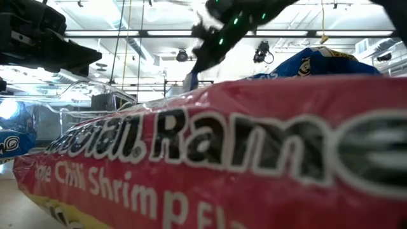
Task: Sort Maruchan noodles
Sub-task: Put the blue noodle pack into the right transparent bin
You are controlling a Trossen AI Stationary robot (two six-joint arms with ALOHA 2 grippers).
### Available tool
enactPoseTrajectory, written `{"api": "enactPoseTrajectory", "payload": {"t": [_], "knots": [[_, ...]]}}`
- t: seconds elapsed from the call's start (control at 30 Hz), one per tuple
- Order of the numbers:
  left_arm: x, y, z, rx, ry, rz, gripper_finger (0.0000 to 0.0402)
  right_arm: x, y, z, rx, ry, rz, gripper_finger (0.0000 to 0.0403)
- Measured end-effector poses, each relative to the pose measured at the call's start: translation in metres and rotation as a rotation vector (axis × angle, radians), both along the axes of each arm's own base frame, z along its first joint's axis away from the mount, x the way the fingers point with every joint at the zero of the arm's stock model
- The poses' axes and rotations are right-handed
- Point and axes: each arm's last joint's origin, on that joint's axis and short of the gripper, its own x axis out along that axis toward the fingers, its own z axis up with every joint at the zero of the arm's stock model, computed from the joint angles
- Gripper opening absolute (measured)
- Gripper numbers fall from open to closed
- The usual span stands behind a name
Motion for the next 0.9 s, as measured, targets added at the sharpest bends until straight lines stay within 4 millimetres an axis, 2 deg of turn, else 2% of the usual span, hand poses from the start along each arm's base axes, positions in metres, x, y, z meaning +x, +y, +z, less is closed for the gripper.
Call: {"api": "enactPoseTrajectory", "payload": {"t": [0.23, 0.5, 0.63, 0.8, 0.9], "knots": [[0.0, 0.0, 0.0, 0.0, -0.001, 0.0, 0.0057, 0.017, -0.034, -0.043, 0.013, -0.02, -0.028, 0.0003], [0.0, 0.0, 0.0, 0.0, 0.0, 0.0, 0.0057, 0.025, -0.048, -0.073, 0.028, -0.02, -0.032, 0.0004], [0.0, 0.0, 0.0, 0.0, 0.0, 0.0, 0.0057, 0.024, -0.051, -0.07, 0.016, -0.031, -0.049, 0.0004], [0.0, 0.0, 0.0, 0.0, -0.001, 0.0, 0.0057, 0.018, -0.057, -0.056, -0.015, -0.066, -0.086, 0.0004], [0.0, 0.0, 0.0, 0.0, -0.001, 0.0, 0.0057, 0.015, -0.062, -0.057, -0.017, -0.065, -0.108, 0.0004]]}}
